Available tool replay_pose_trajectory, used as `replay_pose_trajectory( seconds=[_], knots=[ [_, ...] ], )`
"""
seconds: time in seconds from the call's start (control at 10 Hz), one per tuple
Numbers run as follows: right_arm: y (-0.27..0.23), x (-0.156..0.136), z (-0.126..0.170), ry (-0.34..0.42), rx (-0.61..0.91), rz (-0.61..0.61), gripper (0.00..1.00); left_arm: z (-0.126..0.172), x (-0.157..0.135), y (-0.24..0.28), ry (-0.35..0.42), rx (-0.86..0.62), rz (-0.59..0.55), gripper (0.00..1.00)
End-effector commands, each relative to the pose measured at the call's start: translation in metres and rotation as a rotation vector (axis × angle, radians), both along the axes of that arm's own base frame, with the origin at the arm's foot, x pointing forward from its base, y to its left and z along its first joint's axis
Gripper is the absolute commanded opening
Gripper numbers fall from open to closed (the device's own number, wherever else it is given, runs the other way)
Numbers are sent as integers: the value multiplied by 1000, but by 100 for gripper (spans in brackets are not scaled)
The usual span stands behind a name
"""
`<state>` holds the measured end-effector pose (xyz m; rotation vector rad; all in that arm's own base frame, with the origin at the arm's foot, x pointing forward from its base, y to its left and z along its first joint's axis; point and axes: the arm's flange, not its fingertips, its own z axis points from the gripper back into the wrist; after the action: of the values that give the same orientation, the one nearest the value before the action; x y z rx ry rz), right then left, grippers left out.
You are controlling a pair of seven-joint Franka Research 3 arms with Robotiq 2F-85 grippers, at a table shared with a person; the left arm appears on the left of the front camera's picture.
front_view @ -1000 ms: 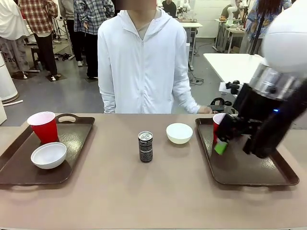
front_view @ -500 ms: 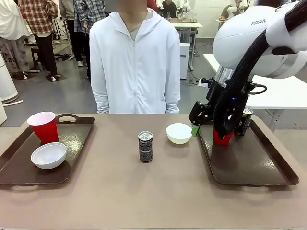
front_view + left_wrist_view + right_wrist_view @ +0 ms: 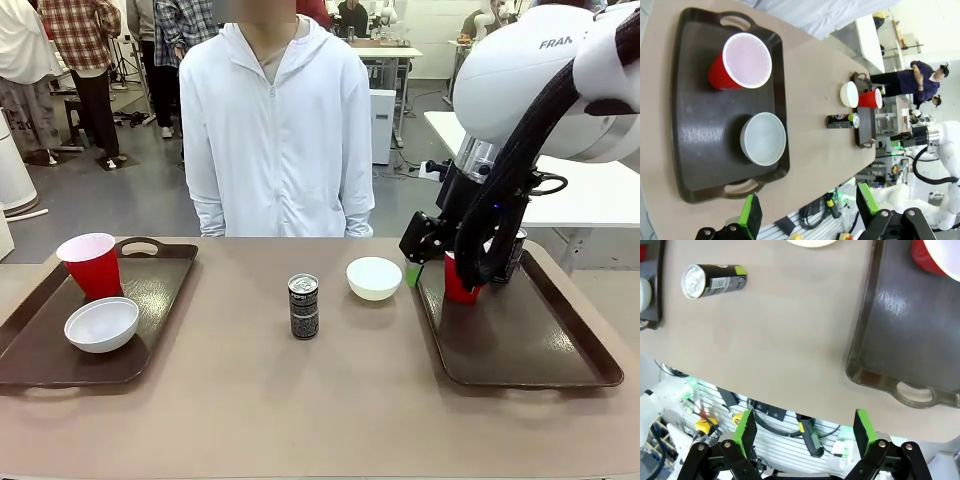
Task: Prepare tableware on both trays.
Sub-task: Pick up a Picnic Bowl from the table and place it on a Handle tray.
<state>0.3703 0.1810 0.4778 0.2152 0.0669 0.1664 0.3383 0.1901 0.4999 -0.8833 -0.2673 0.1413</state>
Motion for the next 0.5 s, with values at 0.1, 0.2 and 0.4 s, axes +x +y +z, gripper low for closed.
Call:
replay_pose_trajectory(
  seconds=[0.1, 0.2, 0.4],
  knots=[
    [13, 27, -20, -71, -159, -81, 100, 0, -1, 1, -17, -14, -7, 100],
    [23, 46, -26, -78, -182, -111, 100, 0, -1, 1, -17, -14, -7, 100],
    [43, 80, -36, -91, -161, -133, 100, 0, -1, 1, -17, -14, -7, 100]
  ],
)
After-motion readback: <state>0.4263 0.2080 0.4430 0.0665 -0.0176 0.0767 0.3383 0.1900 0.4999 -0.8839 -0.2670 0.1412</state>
